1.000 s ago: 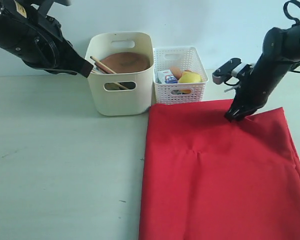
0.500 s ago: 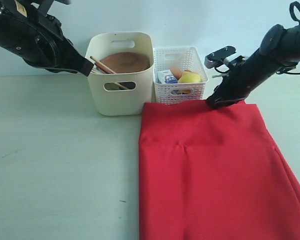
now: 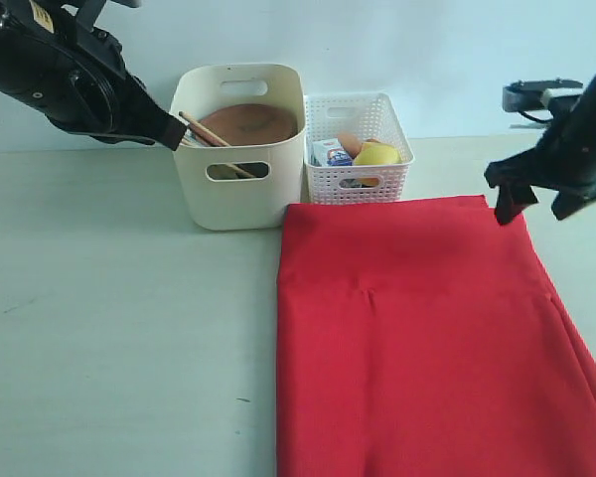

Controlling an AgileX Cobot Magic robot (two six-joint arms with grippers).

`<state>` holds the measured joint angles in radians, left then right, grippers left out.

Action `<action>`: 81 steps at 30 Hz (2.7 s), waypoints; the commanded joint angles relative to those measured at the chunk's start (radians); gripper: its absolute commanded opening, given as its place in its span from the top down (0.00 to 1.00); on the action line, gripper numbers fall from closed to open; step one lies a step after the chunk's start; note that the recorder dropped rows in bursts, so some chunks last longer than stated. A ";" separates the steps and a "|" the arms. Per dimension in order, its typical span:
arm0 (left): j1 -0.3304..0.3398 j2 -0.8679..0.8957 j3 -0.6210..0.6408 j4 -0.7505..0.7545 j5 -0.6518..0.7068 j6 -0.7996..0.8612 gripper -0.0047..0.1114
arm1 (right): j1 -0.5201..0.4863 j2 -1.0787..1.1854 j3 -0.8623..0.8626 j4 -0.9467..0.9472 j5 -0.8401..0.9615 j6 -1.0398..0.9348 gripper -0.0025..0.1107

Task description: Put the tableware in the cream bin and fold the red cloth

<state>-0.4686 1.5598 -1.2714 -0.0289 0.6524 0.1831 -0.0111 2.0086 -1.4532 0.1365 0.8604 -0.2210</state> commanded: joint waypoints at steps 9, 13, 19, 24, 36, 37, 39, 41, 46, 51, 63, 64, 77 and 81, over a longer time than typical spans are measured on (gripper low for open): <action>-0.001 -0.001 0.005 -0.007 -0.002 0.001 0.95 | -0.036 -0.051 0.268 0.083 -0.073 0.005 0.36; -0.001 -0.001 0.005 -0.007 0.000 0.001 0.95 | -0.036 -0.051 0.298 0.119 -0.082 -0.020 0.28; -0.001 -0.001 0.005 -0.007 0.002 0.001 0.95 | -0.019 -0.034 0.302 0.228 -0.082 -0.125 0.20; -0.001 -0.001 0.005 -0.005 0.004 0.003 0.95 | 0.054 0.002 0.302 0.213 -0.127 -0.135 0.20; -0.001 -0.001 0.005 -0.003 0.006 0.003 0.95 | 0.116 0.067 0.300 -0.259 -0.178 0.231 0.56; -0.001 -0.001 0.005 -0.003 0.008 0.003 0.95 | 0.116 0.075 0.300 -0.324 -0.171 0.282 0.66; -0.001 -0.001 0.005 -0.001 0.010 0.003 0.95 | 0.116 0.083 0.300 -0.451 -0.145 0.358 0.85; -0.001 -0.003 0.005 0.003 0.010 0.003 0.95 | 0.116 0.088 0.300 -0.517 -0.128 0.397 0.98; -0.001 -0.015 0.005 0.007 0.014 0.003 0.95 | 0.069 0.088 0.300 -0.598 -0.082 0.410 0.98; -0.001 -0.029 0.005 0.007 0.014 0.003 0.95 | -0.043 0.088 0.300 -0.581 -0.068 0.410 0.98; -0.001 -0.049 0.005 0.009 0.011 0.003 0.95 | -0.212 0.088 0.218 -0.417 -0.116 0.363 0.98; -0.001 -0.049 0.005 0.011 0.012 0.003 0.95 | -0.212 0.090 0.206 -0.367 -0.129 0.323 0.98; -0.001 -0.049 0.005 0.012 0.004 0.003 0.95 | -0.218 0.161 0.070 -0.056 -0.141 0.132 0.89; -0.001 -0.049 0.005 0.012 0.002 0.003 0.95 | -0.242 0.131 0.068 -0.083 -0.141 0.145 0.59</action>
<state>-0.4686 1.5218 -1.2714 -0.0190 0.6634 0.1857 -0.2342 2.1426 -1.3845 0.0687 0.7264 -0.0832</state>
